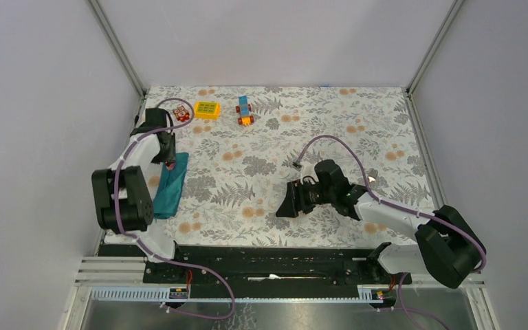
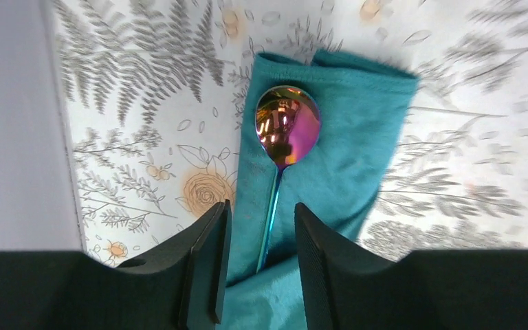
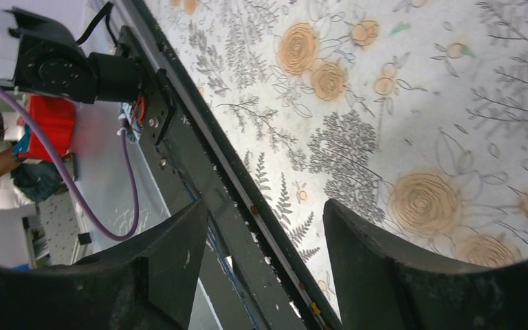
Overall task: Fold the napkin into a case and place the utensils inside
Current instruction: Insert the spoon into the folded napkin, then pick up the fork from the corner of the board.
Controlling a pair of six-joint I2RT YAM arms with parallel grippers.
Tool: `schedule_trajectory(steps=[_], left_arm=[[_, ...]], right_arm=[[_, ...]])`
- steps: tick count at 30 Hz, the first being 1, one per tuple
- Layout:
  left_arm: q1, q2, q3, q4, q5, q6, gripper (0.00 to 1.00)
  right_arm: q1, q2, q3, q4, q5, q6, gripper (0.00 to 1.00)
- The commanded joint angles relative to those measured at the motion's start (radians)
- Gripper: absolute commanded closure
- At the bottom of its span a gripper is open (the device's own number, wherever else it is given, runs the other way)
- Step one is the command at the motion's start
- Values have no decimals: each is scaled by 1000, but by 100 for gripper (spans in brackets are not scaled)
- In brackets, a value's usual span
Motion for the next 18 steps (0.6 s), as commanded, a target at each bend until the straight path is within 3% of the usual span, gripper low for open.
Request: schedule_trajectory(steps=[1, 2, 3, 4, 6, 9, 14, 18], left_arm=[[-10, -233, 32, 29, 124, -153, 55], [-16, -275, 21, 46, 205, -183, 55], [-25, -317, -2, 70, 302, -213, 39], [-39, -359, -25, 101, 378, -237, 35], [-83, -426, -61, 150, 478, -263, 34], [-192, -503, -101, 194, 547, -267, 34], [-295, -624, -192, 271, 656, -290, 24], [-341, -730, -292, 350, 775, -360, 20]], right_arm=[[-21, -70, 69, -136, 124, -30, 30], [-25, -79, 80, -164, 157, -24, 30], [-29, -93, 91, -203, 198, -12, 29], [-32, -107, 98, -243, 247, -5, 27], [-57, -142, 112, -318, 369, 16, 17], [-150, -181, 150, -441, 485, 38, 8], [-367, -147, 255, -687, 685, 57, 3], [-561, -90, 284, -768, 690, 75, 3]])
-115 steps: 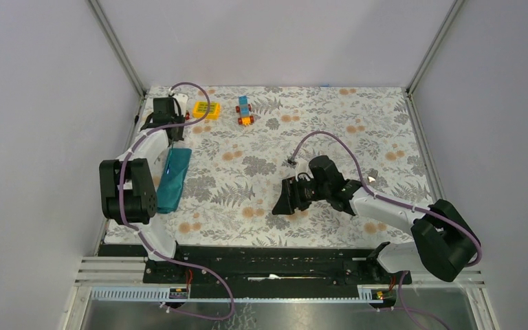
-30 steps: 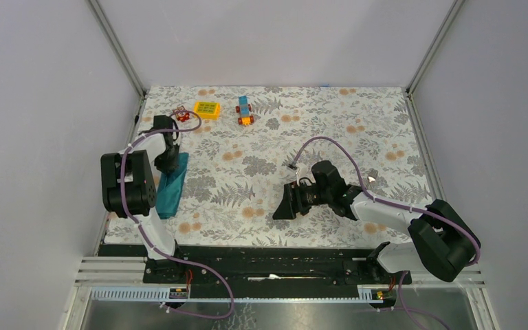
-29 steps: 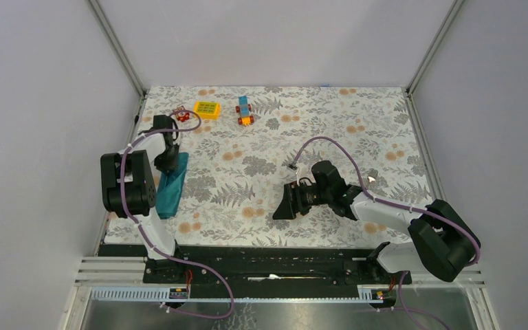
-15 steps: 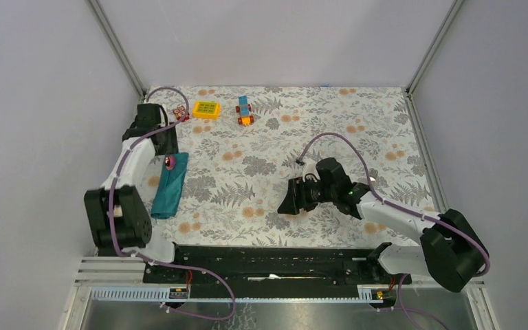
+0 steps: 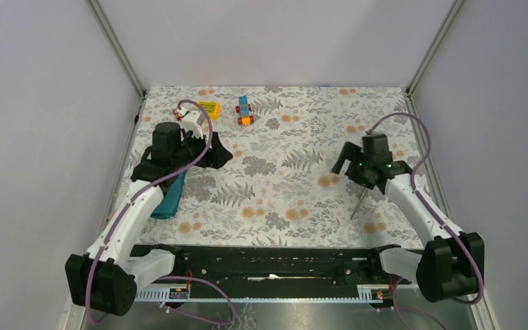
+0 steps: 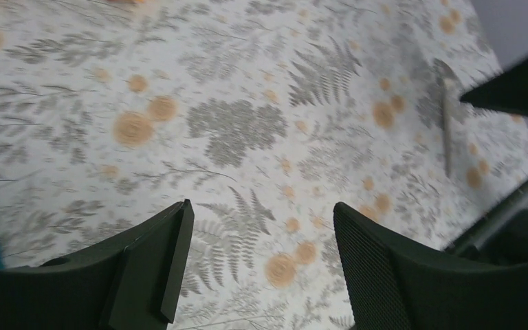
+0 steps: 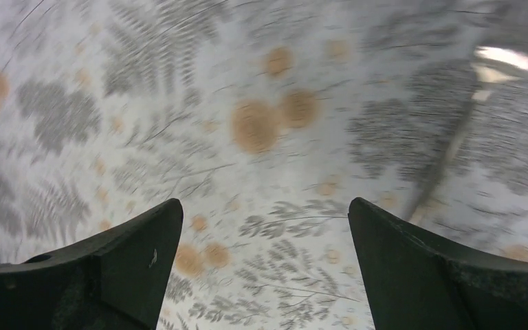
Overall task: Fold the napkin into a case and place the utensils inside
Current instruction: Pick up the fork from the corner of the board.
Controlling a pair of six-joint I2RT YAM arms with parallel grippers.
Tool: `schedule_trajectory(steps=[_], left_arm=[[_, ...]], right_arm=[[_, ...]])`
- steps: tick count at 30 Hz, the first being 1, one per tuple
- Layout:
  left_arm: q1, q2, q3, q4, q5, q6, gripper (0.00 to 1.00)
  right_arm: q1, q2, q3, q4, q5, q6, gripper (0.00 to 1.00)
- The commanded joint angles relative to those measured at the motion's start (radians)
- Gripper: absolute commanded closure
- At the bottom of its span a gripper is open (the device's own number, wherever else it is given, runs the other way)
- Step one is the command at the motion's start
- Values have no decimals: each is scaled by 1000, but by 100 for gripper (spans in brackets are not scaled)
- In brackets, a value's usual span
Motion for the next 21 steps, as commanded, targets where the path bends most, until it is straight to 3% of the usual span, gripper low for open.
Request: schedule_trajectory(steps=[1, 4, 7, 15, 21], left_arm=[[-37, -125, -92, 141, 191, -108, 20], [-45, -180, -155, 167, 246, -188, 19], [-47, -227, -180, 136, 260, -231, 19], [-46, -195, -107, -42, 275, -253, 18], [-46, -223, -102, -48, 284, -247, 17]], right_arm=[[-165, 76, 55, -185, 118, 27, 4], [-226, 155, 96, -222, 152, 27, 6], [-253, 220, 120, -238, 176, 20, 16], [-253, 354, 103, -212, 240, 6, 38], [-253, 350, 34, -182, 229, 17, 41]])
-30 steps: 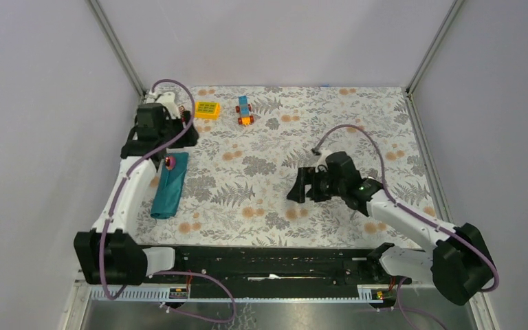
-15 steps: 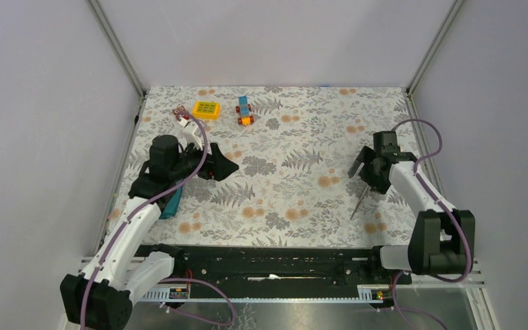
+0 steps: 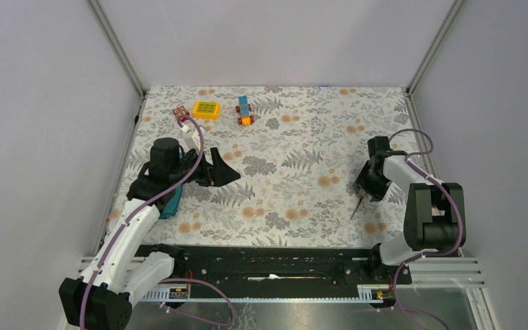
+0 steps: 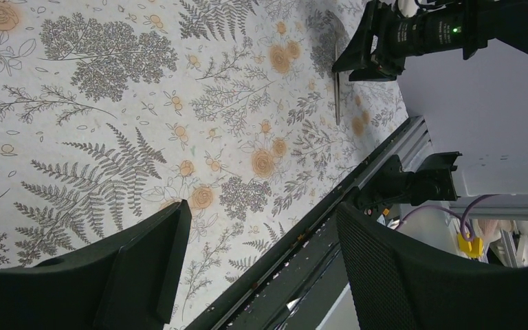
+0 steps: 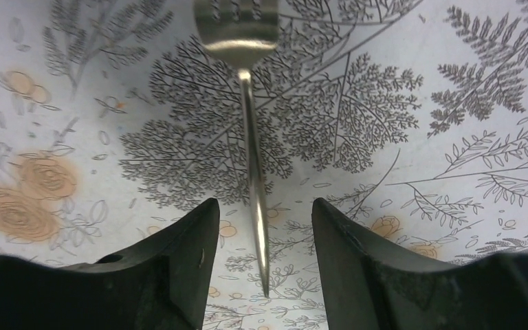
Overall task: Fold the napkin into a case and place the utensils inside
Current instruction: Pick up the fork from the corner of the board, then pass from the right arm to the left
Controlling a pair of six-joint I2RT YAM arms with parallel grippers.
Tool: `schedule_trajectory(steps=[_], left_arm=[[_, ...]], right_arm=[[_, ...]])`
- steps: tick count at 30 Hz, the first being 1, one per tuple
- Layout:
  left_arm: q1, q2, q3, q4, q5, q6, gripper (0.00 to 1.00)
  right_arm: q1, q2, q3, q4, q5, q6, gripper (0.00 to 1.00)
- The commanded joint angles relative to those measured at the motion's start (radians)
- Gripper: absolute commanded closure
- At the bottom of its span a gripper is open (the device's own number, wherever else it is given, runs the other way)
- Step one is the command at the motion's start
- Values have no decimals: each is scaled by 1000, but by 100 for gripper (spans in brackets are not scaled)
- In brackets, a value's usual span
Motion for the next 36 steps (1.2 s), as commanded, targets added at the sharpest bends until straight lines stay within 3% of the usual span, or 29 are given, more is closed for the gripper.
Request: schedule_trajectory(steps=[1, 8, 11, 14, 17, 19, 22, 25, 28, 31, 36], left_arm=[[0, -34, 54, 4, 33, 0, 17], [0, -1, 99, -9, 33, -18, 14], [0, 26, 106, -17, 52, -52, 13], [1, 40, 81, 32, 96, -116, 13], [6, 48, 50, 115, 166, -173, 13], [7, 52, 13, 233, 231, -248, 13], [6, 52, -91, 576, 312, -477, 13], [-20, 46, -177, 912, 306, -678, 13], [-83, 1, -178, 917, 211, -659, 13], [-145, -46, -180, 923, 121, -652, 18], [-222, -102, -187, 975, 42, -661, 25]], right_arm=[[-2, -3, -29, 13, 30, 2, 42], [6, 74, -41, 59, -28, -12, 64], [14, 86, -54, 79, -72, -30, 85], [40, 9, -80, 146, -214, -90, 100], [139, -118, -73, 203, -352, -161, 100], [206, -192, -57, 264, -525, -178, 100], [329, -255, -35, 428, -862, -114, 100], [446, -293, -32, 713, -1032, 87, 100], [549, -307, -49, 1078, -1098, 335, 100], [624, -276, -17, 1307, -1119, 481, 100], [690, -198, 36, 1479, -1142, 609, 100]])
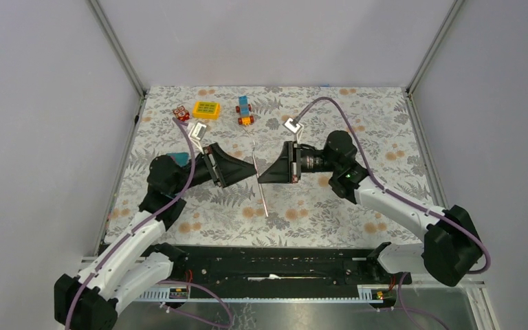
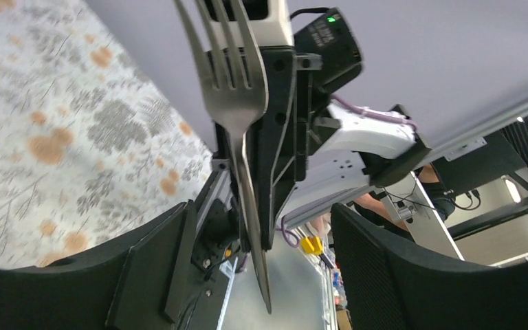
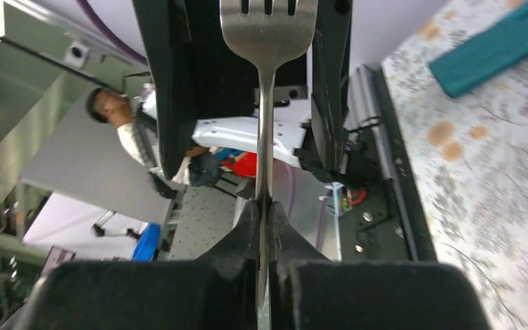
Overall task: Fold the napkin into a case and place the utensils inside
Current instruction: Pass from the right arm to the left
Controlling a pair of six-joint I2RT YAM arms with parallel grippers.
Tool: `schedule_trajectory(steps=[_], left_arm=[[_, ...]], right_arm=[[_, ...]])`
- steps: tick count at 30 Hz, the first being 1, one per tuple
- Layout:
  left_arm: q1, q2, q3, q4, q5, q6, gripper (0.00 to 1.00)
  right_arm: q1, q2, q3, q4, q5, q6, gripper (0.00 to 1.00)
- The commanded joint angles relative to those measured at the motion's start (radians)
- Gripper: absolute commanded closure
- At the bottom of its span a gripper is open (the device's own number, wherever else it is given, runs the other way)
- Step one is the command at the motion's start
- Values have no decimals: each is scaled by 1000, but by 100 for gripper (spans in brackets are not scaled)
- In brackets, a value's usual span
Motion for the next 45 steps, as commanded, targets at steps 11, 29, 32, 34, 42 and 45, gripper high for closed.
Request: schedule_trajectory(steps=[11, 29, 32, 34, 42, 45], left_arm=[[-57, -89, 24, 56, -233, -29, 42], [-56, -54, -32, 200, -189, -134, 54], [-56, -48, -30, 213, -179, -140, 61], [-56, -42, -28, 218, -169, -140, 64], [-55, -33, -16, 218, -148, -133, 80], [-55, -29, 11, 170, -136, -95, 98]], right_arm=[[73, 51, 47, 373, -77, 184, 100], [72, 18, 5, 291, -54, 103, 100], [72, 14, -1, 287, -57, 103, 100], [72, 11, -3, 283, -57, 99, 100], [72, 7, -8, 285, -57, 99, 100], [73, 7, -9, 278, -61, 94, 100]])
